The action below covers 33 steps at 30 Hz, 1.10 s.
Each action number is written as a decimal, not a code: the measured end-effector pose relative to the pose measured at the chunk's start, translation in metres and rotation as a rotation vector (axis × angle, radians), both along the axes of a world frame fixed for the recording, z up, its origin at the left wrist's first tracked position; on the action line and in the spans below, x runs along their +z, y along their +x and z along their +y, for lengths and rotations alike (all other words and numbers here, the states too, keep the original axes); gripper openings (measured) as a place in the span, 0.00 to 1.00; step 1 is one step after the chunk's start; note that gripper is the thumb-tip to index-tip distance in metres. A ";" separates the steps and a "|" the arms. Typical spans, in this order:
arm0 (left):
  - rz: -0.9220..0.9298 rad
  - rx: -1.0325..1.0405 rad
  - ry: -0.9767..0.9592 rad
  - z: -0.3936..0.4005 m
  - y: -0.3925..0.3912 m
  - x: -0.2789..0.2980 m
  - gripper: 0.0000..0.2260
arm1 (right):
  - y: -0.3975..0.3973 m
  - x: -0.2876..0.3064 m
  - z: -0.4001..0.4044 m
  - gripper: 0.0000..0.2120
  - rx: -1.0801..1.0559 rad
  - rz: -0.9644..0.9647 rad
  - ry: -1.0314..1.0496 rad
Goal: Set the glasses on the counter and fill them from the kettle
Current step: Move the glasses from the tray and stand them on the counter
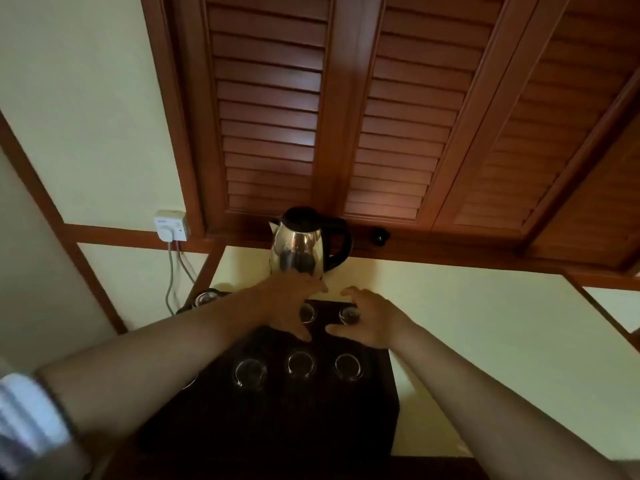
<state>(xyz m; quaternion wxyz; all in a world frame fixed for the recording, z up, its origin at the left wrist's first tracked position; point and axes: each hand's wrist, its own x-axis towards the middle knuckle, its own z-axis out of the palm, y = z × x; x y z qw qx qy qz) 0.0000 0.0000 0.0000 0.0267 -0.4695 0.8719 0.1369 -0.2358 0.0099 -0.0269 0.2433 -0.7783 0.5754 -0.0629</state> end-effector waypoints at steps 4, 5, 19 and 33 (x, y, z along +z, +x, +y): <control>-0.196 -0.095 0.034 -0.008 -0.009 -0.001 0.37 | 0.004 -0.014 0.000 0.39 -0.069 0.091 0.046; -0.184 -0.111 0.061 -0.011 -0.011 -0.002 0.34 | 0.004 -0.016 0.000 0.35 -0.083 0.080 0.022; 0.648 0.239 0.166 -0.026 0.032 0.036 0.27 | -0.037 0.042 0.023 0.27 -0.383 -0.815 -0.085; 1.549 0.467 0.643 0.012 -0.061 0.043 0.21 | -0.090 0.061 0.012 0.39 -0.168 -1.451 0.469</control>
